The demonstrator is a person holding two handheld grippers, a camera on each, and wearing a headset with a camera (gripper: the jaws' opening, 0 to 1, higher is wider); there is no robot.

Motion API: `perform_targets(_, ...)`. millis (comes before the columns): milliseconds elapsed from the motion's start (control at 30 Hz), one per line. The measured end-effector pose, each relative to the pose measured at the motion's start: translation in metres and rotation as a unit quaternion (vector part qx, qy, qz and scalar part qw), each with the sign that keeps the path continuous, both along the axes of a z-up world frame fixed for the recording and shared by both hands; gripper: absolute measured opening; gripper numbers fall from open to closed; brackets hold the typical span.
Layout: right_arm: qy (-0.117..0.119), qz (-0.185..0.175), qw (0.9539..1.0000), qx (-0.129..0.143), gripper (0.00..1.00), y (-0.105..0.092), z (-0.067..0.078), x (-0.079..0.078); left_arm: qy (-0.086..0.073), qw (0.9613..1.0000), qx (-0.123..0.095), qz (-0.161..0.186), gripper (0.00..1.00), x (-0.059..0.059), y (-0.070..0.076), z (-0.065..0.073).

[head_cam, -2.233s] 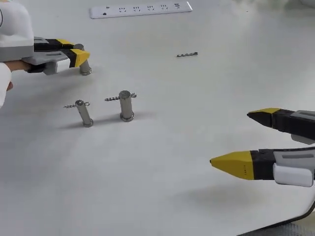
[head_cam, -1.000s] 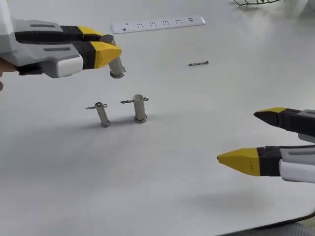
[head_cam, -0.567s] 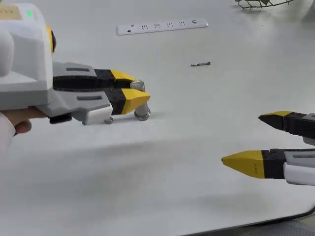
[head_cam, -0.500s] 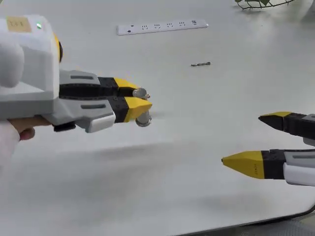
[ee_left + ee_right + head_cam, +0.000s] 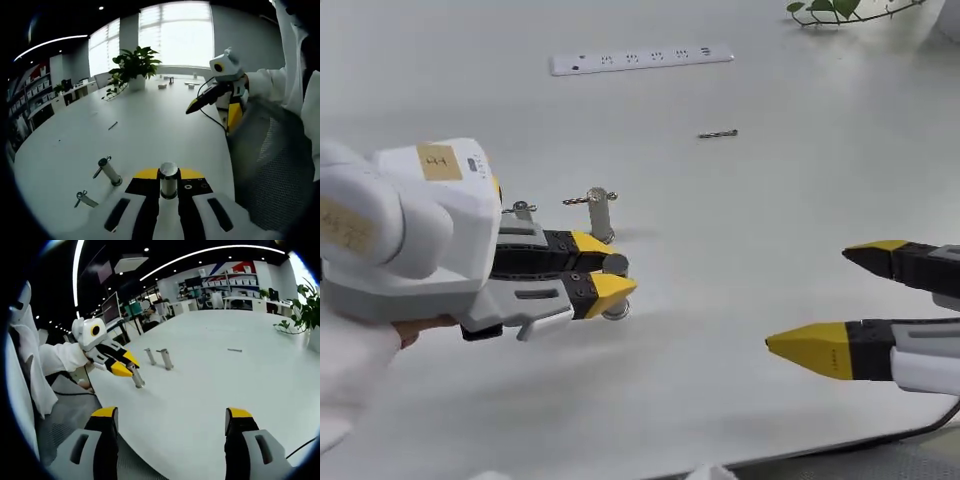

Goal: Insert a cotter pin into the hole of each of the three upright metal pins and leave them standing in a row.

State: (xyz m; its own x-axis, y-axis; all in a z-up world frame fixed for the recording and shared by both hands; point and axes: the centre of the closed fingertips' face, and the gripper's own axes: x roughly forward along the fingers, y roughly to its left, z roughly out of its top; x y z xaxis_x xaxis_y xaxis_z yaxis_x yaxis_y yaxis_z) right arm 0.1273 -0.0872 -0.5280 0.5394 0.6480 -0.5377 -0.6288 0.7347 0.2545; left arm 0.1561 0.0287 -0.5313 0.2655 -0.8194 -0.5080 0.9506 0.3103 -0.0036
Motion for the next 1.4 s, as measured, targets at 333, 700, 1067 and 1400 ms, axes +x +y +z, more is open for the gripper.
perform_targets(333,0.003,0.011,0.9999,-0.002,0.88,0.006,0.0,0.0,-0.004,0.9995,0.019,-0.025,0.09,-0.001,-0.004,-0.018)
perform_targets(700,0.011,0.018,0.9998,-0.005,0.88,0.009,-0.003,-0.003,-0.01,0.9991,0.023,-0.034,0.09,0.002,-0.004,-0.027)
perform_targets(1067,0.015,0.022,0.9997,-0.002,0.88,0.014,-0.003,-0.003,0.008,0.9999,-0.005,-0.009,0.1,0.007,-0.003,-0.03)
perform_targets(1400,0.015,0.025,0.9996,-0.003,0.88,0.016,-0.004,-0.007,-0.02,0.9993,0.003,-0.03,0.1,0.004,-0.001,-0.029)
